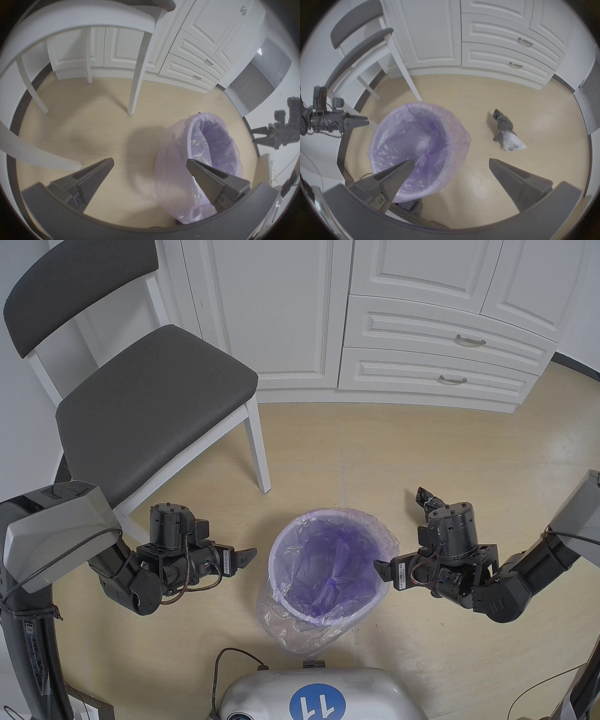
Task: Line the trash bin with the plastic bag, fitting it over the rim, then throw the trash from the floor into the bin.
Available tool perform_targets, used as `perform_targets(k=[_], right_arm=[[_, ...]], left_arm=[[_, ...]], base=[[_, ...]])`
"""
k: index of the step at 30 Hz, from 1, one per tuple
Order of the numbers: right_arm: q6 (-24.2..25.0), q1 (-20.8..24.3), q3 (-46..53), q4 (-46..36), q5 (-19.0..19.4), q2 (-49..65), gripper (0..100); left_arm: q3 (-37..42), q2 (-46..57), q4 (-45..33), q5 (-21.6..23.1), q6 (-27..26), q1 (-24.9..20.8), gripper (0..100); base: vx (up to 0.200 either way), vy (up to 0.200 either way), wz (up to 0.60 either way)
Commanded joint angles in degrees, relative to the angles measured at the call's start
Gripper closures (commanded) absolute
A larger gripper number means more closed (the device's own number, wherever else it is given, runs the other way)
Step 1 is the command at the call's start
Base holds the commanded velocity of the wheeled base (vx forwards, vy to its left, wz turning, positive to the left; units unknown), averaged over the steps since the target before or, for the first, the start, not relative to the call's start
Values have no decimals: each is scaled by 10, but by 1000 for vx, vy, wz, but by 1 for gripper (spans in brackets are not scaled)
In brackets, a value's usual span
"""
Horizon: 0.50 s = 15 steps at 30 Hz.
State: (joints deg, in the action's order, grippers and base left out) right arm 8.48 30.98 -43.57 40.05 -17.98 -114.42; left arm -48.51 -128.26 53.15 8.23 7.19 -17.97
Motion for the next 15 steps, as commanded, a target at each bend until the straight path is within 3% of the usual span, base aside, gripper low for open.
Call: perform_targets(k=[1,15], right_arm=[[-4,0,59,56,3,54,0],[-48,-2,141,86,1,201,0]], left_arm=[[32,59,1,-30,-31,-6,0],[105,194,8,-36,-82,-46,0]], base=[[0,0,0],[0,0,0]])
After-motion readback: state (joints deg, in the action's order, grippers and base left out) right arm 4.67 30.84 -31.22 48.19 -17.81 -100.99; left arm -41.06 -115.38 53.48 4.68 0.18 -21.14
